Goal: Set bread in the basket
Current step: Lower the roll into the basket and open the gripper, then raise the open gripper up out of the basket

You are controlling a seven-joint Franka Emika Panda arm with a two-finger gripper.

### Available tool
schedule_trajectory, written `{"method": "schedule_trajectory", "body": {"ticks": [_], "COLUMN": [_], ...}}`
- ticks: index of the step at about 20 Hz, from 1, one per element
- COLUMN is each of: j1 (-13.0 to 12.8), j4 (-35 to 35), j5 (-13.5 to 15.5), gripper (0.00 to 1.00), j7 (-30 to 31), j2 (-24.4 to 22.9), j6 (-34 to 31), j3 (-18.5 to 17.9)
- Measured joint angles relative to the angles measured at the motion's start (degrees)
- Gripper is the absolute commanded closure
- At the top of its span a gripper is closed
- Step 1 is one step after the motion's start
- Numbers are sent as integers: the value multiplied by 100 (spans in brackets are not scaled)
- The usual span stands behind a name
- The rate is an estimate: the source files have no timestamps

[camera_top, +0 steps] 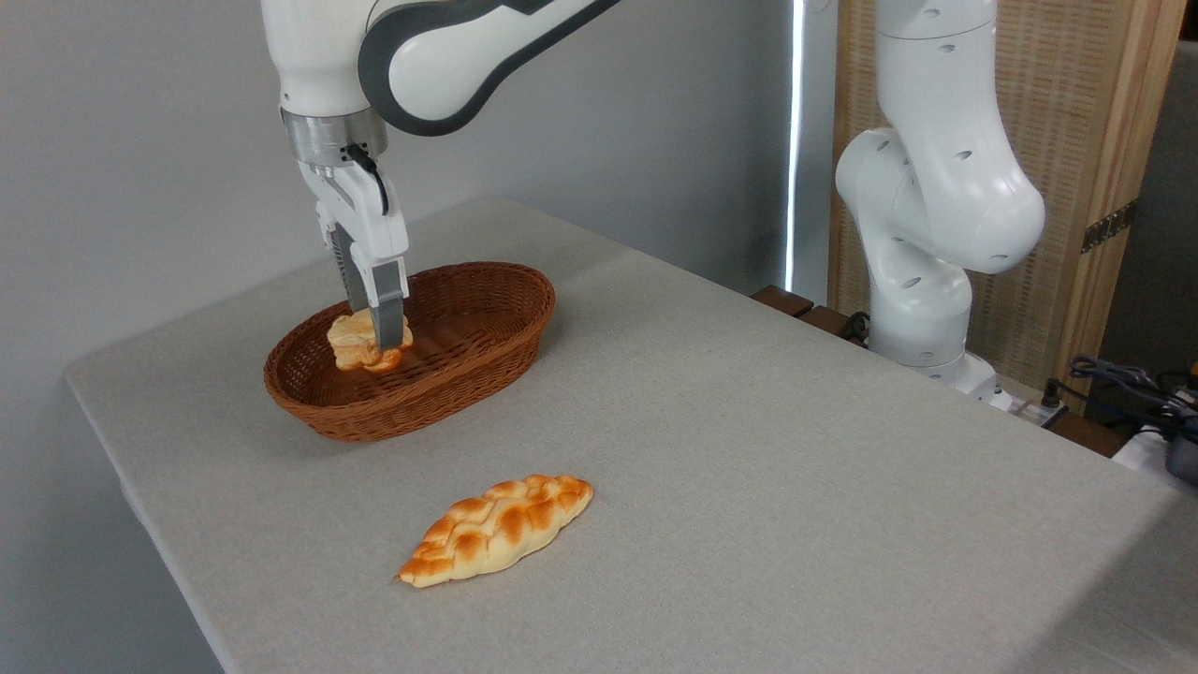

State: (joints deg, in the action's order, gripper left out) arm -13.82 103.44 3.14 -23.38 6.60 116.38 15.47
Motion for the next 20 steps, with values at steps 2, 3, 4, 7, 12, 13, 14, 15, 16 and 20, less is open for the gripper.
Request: {"method": "schedule_trajectory", "body": {"ticks": [2,3,4,7,12,13,14,15,16,20], "j1": [4,6,8,29,59,75,90,101,107,157], "j4": [-1,-3,-4,-18,-39,-41,-51,-79,-119,-182], "j5": [0,0,0,0,0,0,-1,-2,-2,-4], "gripper": [0,0,0,0,0,0,0,0,0,0], "j7": [0,0,0,0,0,0,0,0,0,-55], "j2": [1,1,1,0,-5,-10,-20,-40,-74,-201], "j6": [0,0,0,0,0,0,1,7,8,8], "j3": [-1,-2,-5,-19,-32,-39,-66,-138,-259,-833]}}
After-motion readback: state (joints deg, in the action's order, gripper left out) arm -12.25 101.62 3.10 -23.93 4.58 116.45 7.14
